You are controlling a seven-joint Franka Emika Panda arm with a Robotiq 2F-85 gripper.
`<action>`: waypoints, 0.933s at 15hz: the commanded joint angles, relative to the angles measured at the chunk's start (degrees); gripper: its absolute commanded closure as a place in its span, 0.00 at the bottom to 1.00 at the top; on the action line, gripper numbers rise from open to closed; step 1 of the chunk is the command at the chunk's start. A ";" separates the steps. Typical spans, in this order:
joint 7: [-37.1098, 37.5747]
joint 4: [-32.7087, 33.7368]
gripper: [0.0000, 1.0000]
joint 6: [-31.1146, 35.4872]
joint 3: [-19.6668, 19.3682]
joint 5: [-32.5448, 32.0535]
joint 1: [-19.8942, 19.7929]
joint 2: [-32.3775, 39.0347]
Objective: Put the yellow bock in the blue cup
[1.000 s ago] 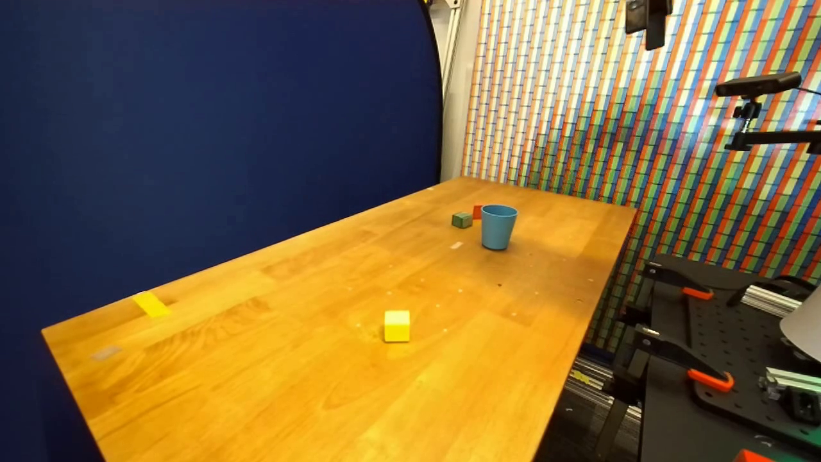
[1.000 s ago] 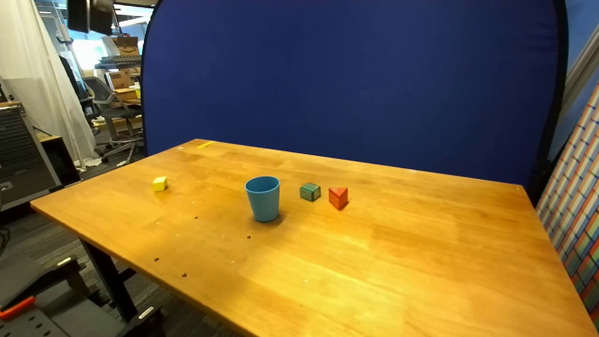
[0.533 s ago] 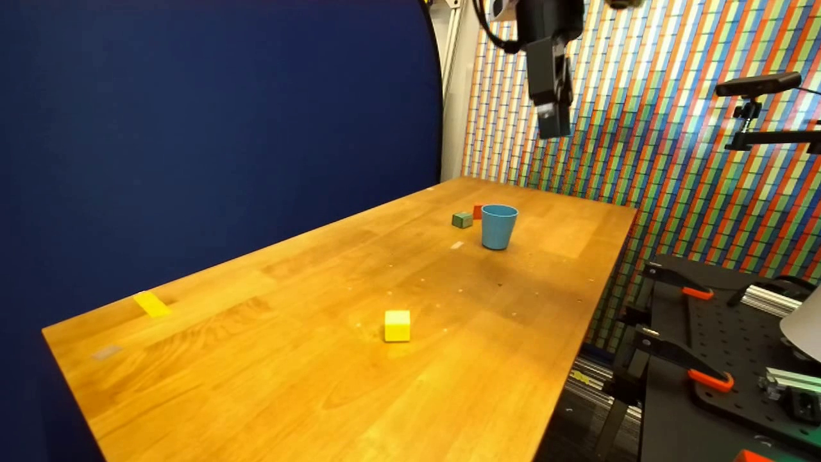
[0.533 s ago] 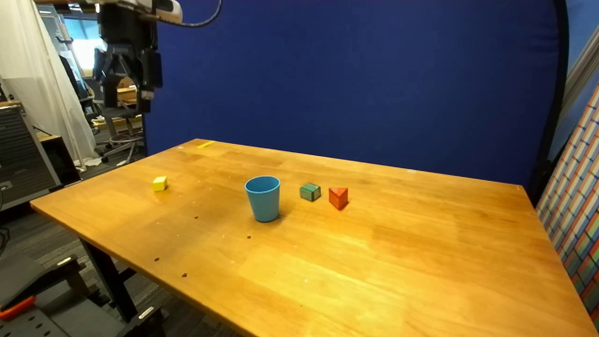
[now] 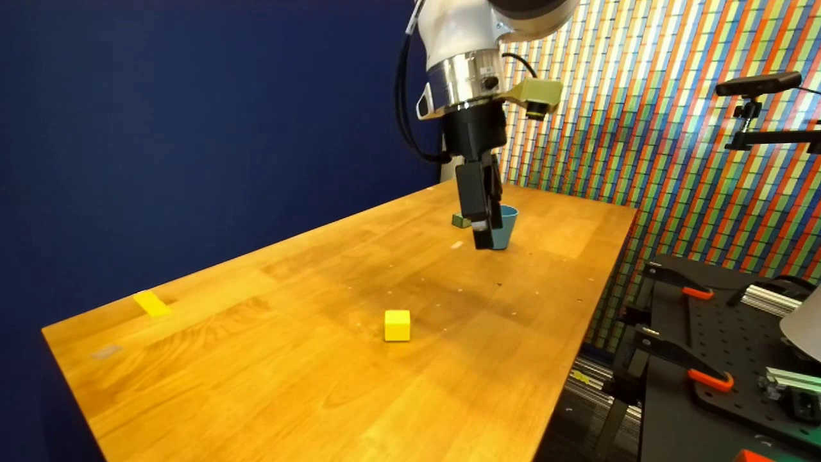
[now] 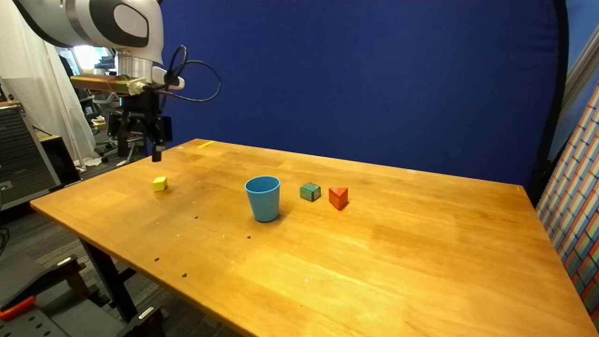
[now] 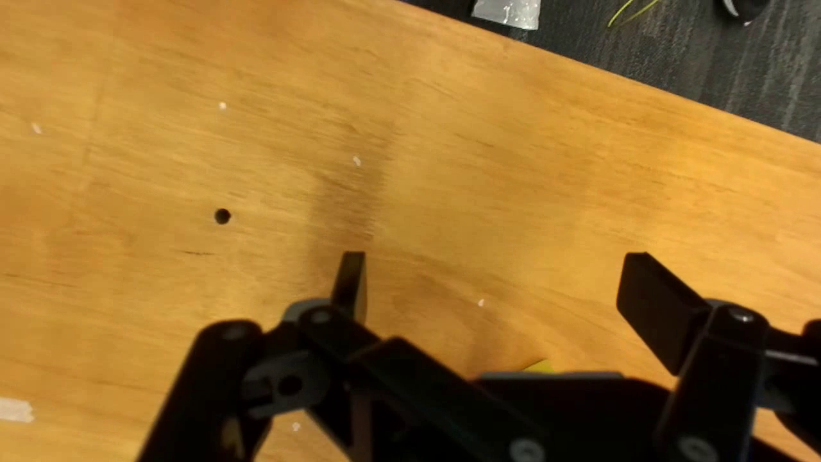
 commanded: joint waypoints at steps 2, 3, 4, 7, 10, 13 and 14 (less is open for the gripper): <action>-1.49 5.79 0.00 4.29 1.47 -0.57 1.72 8.92; -1.29 6.63 0.00 5.36 1.61 -1.27 2.37 10.60; -1.50 7.53 0.00 6.09 1.71 -1.69 2.83 12.02; -1.11 10.10 0.00 8.58 1.41 -4.92 4.70 15.86; -1.24 12.67 0.00 10.41 1.39 -6.80 6.06 19.57; -0.98 14.91 0.00 12.93 0.87 -9.59 7.76 22.77; -1.06 15.69 0.00 13.65 0.84 -10.23 8.10 23.73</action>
